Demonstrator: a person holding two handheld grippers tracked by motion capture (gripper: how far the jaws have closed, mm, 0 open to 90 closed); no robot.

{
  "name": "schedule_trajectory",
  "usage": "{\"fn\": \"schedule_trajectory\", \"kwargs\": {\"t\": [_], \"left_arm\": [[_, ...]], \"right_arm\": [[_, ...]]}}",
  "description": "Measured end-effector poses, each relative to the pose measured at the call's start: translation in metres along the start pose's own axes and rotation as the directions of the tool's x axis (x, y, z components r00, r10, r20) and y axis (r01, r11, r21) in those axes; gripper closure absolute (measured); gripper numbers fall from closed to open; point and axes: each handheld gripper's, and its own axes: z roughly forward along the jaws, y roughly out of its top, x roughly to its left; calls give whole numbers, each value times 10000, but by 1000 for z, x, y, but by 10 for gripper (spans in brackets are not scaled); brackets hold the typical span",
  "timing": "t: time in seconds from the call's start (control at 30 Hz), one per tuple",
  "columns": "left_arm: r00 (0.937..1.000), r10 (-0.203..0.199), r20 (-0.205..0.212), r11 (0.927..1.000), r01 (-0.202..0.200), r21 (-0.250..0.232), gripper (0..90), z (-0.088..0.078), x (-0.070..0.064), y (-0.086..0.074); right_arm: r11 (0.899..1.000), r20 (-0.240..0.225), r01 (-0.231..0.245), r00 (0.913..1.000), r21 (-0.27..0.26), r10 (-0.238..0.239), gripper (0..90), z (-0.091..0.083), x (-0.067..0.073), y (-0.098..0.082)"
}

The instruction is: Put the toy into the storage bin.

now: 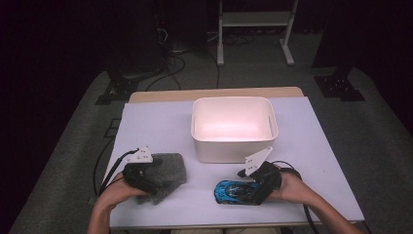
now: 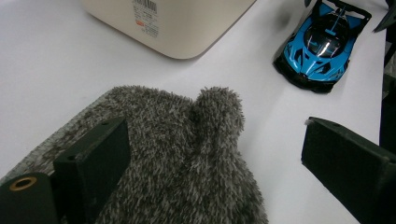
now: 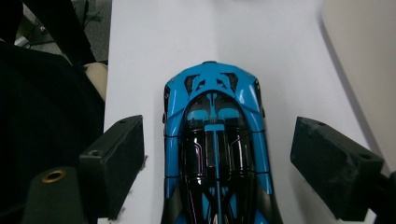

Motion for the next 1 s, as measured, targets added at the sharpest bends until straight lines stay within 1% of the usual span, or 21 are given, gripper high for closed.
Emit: {"fn": "schedule_trajectory", "kwargs": {"t": [0.13,0.2,0.23,0.43,0.5,0.57,0.9,1.0], "left_arm": [[10000,-22,17,10000,22,-1,77,0,0,0],[10000,-26,19,10000,26,6,77,0,0,0],[10000,-21,24,10000,21,2,77,0,0,0],[10000,-13,40,10000,13,4,77,0,0,0],[10000,8,39,10000,-8,13,77,0,0,0],[10000,12,59,10000,-12,26,77,1,0,0],[10000,24,76,10000,-24,4,77,0,0,0],[10000,32,80,10000,-32,-4,77,0,0,0]], "right_arm": [[9999,-11,-45,10000,112,45,157,7,0,-3],[9997,89,-95,9999,246,93,156,12,0,-6],[9996,59,-134,9999,245,132,154,13,0,-7],[9994,238,-120,9997,317,112,143,18,0,-9],[9994,318,-68,9995,351,57,143,19,0,-9],[9992,267,-90,9996,393,79,143,21,0,-10],[9977,343,-3,9994,677,-21,142,29,0,-12],[9970,362,109,9993,767,-138,143,31,0,-12]]}}
